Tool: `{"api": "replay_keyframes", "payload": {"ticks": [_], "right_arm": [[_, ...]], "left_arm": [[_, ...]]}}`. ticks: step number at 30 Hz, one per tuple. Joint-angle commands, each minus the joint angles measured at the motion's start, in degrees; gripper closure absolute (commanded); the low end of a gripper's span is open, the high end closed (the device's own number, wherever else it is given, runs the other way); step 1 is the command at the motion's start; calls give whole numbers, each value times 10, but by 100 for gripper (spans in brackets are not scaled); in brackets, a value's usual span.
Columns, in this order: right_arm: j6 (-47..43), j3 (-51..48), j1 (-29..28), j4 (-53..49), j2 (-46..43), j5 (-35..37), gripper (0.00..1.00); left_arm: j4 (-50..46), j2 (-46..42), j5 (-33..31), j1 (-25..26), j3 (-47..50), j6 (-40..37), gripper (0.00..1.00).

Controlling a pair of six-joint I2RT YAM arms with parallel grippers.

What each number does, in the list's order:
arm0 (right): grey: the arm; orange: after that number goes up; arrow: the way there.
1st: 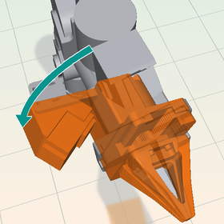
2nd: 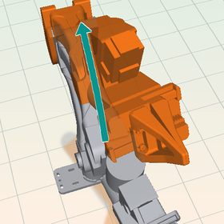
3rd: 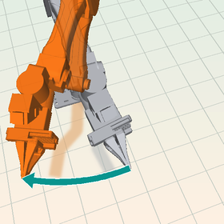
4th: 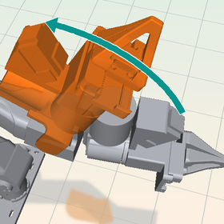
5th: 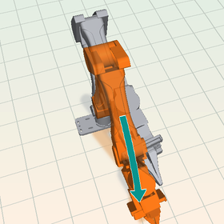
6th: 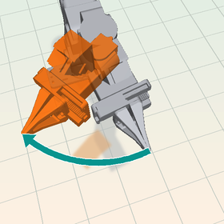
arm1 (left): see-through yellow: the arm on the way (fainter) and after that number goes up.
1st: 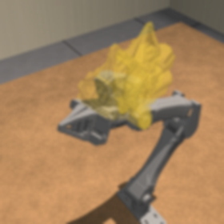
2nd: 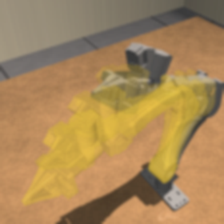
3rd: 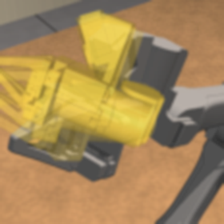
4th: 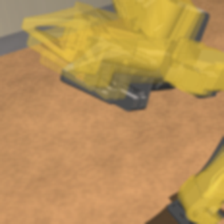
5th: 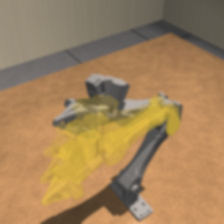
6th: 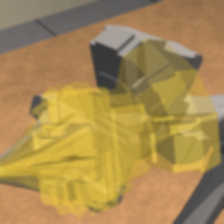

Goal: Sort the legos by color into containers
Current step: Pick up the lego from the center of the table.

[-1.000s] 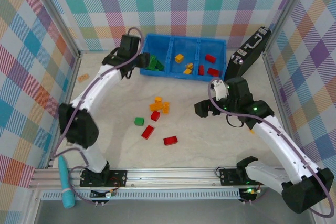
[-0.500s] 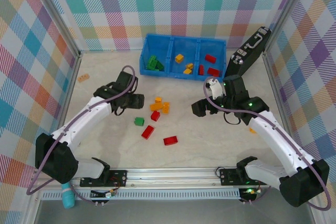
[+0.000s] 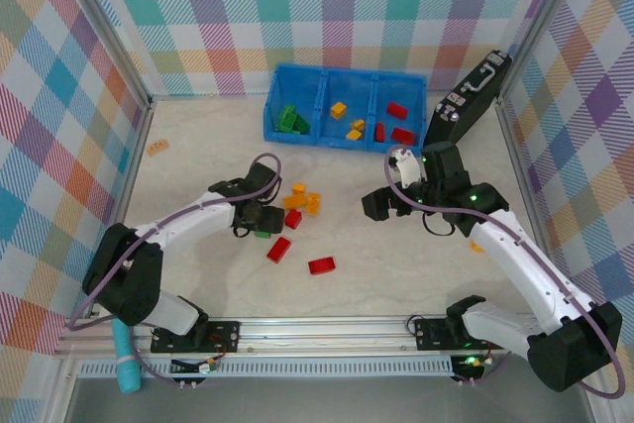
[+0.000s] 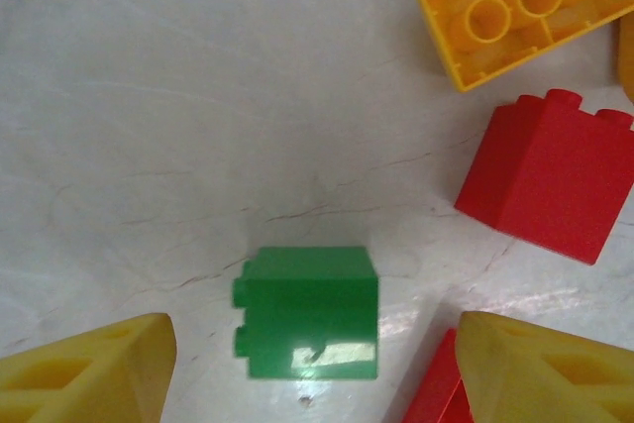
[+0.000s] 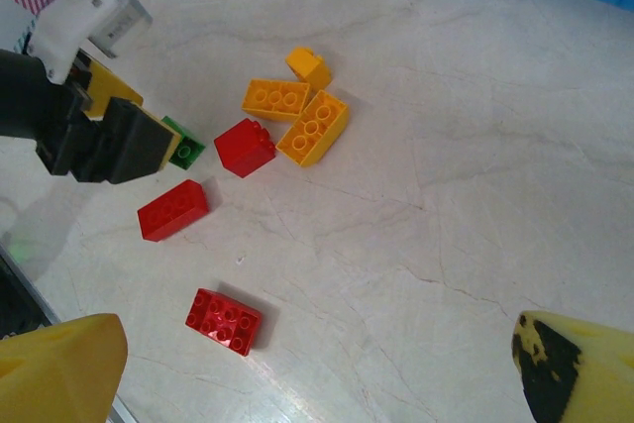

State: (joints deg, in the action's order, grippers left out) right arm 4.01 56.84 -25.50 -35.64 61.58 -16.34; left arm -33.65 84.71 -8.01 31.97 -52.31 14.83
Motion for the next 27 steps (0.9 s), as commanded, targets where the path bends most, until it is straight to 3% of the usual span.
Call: {"api": "replay_keyframes", "payload": {"ticks": [1, 11, 27], "right_arm": [[2, 17, -3, 1, 5, -4, 0], [5, 10, -3, 1, 6, 3, 0], [14, -6, -3, 11, 2, 14, 0]], "left_arm": [[24, 22, 3, 9, 13, 16, 25], [43, 78, -3, 13, 18, 46, 26], [15, 98, -15, 13, -4, 44, 53]]}}
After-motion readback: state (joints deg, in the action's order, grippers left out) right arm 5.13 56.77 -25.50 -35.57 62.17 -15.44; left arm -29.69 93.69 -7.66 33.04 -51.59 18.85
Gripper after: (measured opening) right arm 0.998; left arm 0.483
